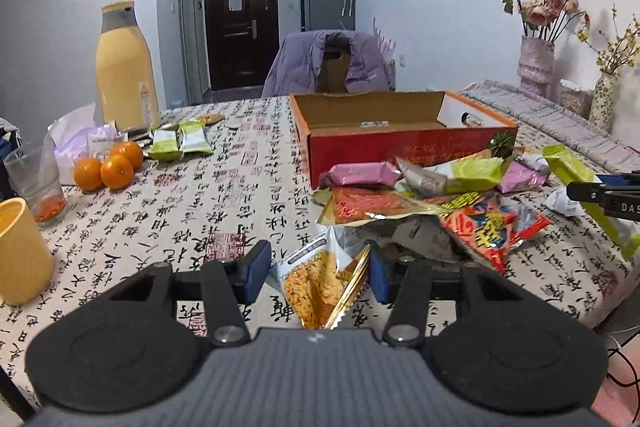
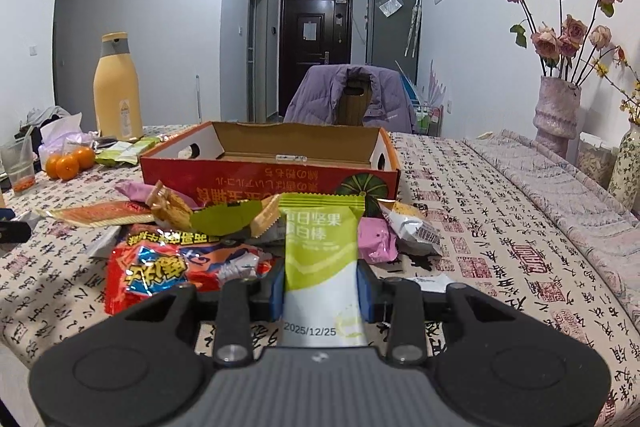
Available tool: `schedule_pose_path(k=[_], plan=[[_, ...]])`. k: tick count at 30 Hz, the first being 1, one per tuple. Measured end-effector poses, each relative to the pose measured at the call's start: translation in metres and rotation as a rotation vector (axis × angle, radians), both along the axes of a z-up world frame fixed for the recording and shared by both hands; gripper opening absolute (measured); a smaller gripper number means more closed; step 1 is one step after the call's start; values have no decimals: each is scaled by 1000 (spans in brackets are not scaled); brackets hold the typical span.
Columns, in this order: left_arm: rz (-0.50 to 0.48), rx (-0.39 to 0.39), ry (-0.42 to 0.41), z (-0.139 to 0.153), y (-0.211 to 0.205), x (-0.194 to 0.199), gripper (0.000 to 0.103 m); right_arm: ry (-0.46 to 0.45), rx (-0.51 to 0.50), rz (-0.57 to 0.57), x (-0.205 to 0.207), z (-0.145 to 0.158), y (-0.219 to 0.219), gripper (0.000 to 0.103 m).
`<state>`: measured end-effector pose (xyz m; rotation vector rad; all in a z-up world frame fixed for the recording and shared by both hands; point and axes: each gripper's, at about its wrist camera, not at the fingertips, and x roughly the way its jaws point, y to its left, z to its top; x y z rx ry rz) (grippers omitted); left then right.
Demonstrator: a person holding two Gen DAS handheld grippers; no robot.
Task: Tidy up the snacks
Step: 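Carry the green bar and cracker packet into the box and open both grippers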
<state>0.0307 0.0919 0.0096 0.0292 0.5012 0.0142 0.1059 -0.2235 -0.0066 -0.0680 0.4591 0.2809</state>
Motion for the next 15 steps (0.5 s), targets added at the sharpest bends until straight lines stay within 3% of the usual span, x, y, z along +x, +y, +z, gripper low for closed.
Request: schedule_pose_path(k=[15], plan=[[-26,25,-92,37,-22,2,51,-47,12,9,3,18,-5,34]])
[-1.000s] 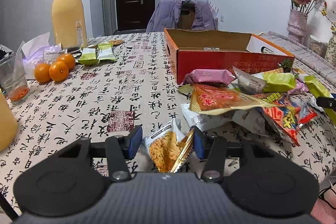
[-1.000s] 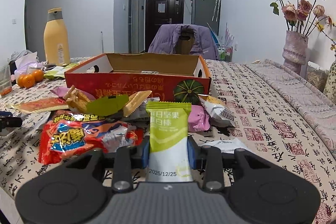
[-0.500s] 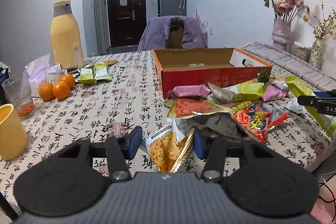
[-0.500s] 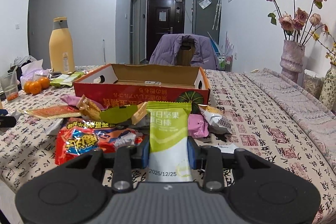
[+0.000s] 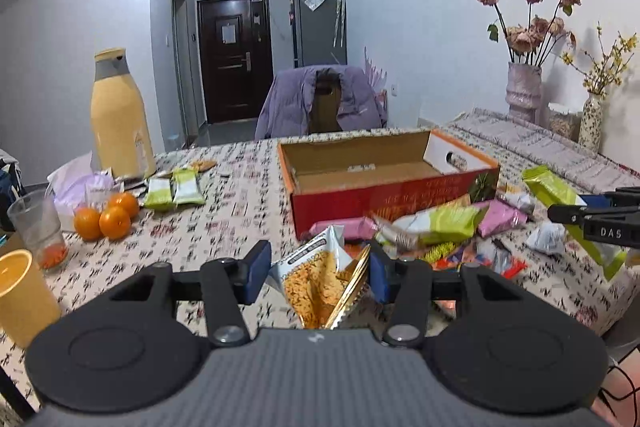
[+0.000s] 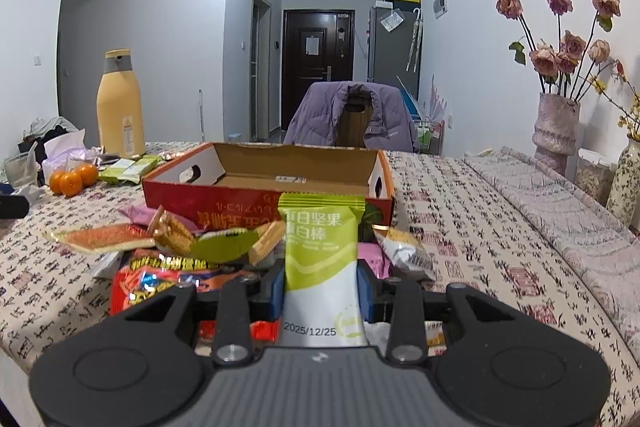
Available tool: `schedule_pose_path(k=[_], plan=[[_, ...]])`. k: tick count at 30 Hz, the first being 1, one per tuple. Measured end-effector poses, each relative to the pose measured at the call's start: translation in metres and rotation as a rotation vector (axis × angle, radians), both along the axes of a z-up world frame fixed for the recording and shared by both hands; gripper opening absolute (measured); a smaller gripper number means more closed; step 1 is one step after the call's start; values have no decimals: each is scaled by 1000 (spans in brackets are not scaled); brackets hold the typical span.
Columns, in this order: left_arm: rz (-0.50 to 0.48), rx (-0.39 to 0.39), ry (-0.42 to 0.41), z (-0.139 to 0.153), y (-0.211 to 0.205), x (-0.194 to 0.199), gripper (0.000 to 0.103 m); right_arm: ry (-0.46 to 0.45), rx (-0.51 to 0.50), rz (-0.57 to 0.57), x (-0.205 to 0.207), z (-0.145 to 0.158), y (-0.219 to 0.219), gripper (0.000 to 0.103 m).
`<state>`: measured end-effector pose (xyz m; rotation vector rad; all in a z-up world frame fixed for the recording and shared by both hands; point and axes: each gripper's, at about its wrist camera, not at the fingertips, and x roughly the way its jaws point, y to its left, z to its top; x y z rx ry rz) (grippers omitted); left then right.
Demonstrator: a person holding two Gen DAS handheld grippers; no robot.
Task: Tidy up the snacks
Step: 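Carry the green bar and cracker packet into the box and open both grippers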
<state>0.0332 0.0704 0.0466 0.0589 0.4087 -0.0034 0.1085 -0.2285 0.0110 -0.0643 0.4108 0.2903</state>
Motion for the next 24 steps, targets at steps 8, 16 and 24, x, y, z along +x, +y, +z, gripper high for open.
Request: schedule_pose_path(k=[8,16,24], plan=[[-10,-12,-37,20,-11,29,51,-36,5,1,21,17,5,34],[-15,-17,-54,43,-22,74,51,-72,12,0,56,35,12,34],[7,-28,-32,65,-25,136,51,-91,19,3,105,53,24,34]])
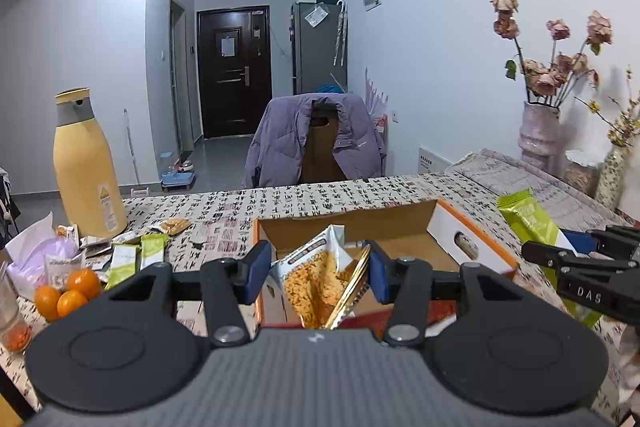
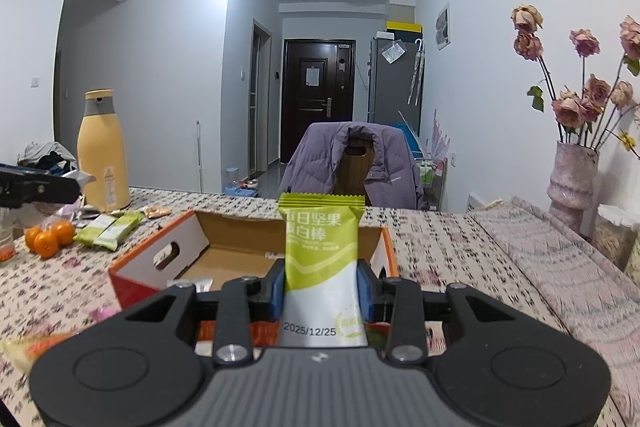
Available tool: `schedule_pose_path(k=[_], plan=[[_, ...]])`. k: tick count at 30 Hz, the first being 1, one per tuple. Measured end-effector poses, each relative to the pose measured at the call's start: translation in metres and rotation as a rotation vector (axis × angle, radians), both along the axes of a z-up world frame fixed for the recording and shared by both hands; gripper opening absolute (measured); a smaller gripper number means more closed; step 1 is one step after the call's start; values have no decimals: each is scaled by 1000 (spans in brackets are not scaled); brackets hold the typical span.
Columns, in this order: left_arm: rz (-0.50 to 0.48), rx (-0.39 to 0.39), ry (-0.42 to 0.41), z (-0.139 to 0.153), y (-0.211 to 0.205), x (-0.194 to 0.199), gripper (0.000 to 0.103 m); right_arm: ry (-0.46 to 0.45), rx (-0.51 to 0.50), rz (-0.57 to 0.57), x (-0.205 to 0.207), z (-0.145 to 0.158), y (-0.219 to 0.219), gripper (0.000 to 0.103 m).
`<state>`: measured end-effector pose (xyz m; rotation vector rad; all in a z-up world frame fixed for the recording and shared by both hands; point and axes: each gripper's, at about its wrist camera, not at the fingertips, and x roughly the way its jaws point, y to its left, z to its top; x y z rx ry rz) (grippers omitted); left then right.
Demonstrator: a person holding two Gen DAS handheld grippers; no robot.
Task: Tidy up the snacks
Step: 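Carry the green bar and cracker packet into the box and open both grippers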
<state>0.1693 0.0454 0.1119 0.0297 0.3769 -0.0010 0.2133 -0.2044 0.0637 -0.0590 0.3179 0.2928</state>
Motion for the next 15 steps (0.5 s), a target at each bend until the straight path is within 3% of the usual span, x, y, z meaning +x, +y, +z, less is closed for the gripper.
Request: schedule_pose_path(k=[8,15], plan=[[24,18,51,7,-11,68,51,31,13,0,63,7,19,34],[83,33,130,-13,-15,132,51,122,26,-4,126,1,34,34]])
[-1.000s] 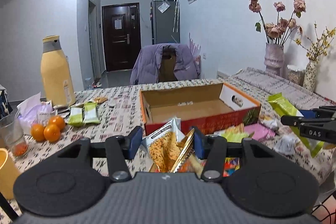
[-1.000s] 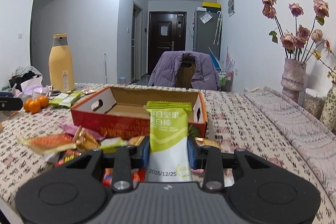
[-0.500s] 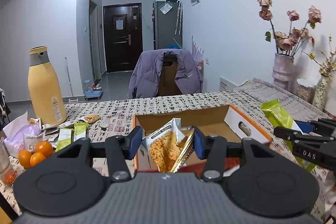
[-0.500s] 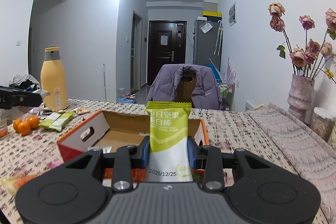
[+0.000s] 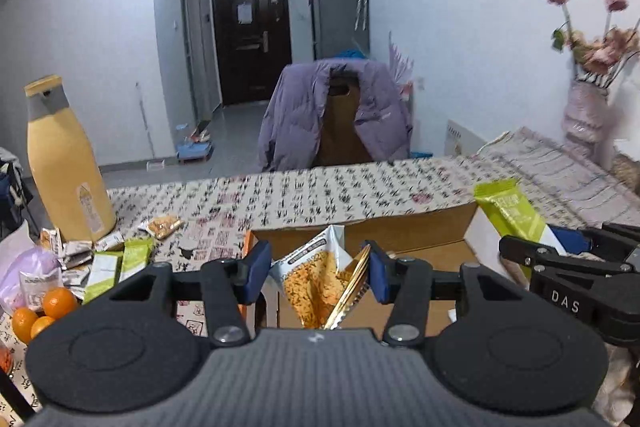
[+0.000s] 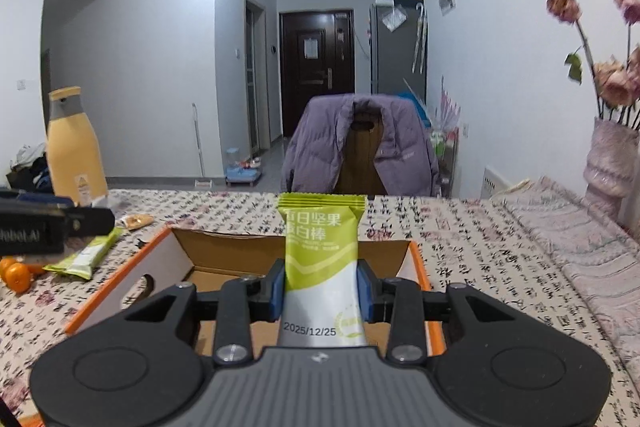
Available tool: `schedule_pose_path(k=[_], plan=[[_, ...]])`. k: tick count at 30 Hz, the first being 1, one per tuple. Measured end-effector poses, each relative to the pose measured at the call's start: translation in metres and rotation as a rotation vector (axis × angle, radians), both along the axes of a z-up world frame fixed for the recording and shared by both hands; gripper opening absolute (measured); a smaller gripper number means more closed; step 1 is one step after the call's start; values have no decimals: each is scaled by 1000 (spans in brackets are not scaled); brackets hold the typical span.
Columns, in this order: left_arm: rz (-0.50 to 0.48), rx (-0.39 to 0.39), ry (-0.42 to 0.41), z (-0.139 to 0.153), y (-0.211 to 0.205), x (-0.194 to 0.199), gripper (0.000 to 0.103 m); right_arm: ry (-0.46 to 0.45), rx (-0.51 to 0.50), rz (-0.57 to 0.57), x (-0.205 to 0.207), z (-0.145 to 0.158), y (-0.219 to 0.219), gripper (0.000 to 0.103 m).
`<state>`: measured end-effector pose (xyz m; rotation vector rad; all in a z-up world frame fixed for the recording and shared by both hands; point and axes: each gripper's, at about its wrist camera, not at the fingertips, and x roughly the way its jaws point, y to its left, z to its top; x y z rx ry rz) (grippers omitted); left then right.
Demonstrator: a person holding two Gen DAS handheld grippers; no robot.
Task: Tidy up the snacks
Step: 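Carry the green bar and cracker packet into the box and open both grippers, then withdraw both open grippers from the box toward the snack pile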
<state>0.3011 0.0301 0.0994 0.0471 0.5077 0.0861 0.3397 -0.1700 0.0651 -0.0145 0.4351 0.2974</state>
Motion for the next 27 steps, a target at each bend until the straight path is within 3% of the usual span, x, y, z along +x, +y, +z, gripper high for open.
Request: schedule_pose_path(k=[10,15,20,22,23,25,27], plan=[[99,94,172,-51,4,66,51,169,-83,-39,70,-42,18,34],[99,100,254,-71,3,82,51,229,-127,-49,86,-60,21,34],[79,91,281,-77,0,83,52,274,-137,-28,89,-71,22,37],[71,80,280,-77,0,80,58,268,-135,-15,87,-72,21,39],[68,74,277,-76,0,79,67,263,-129,-11,84,-71,19,40],[72,57,260,-74,3,76,83,253,-111,-10,80,-68,16,51],[72,43,233,-71,5,71,90,238,-97,-10,76,-63,11,80]])
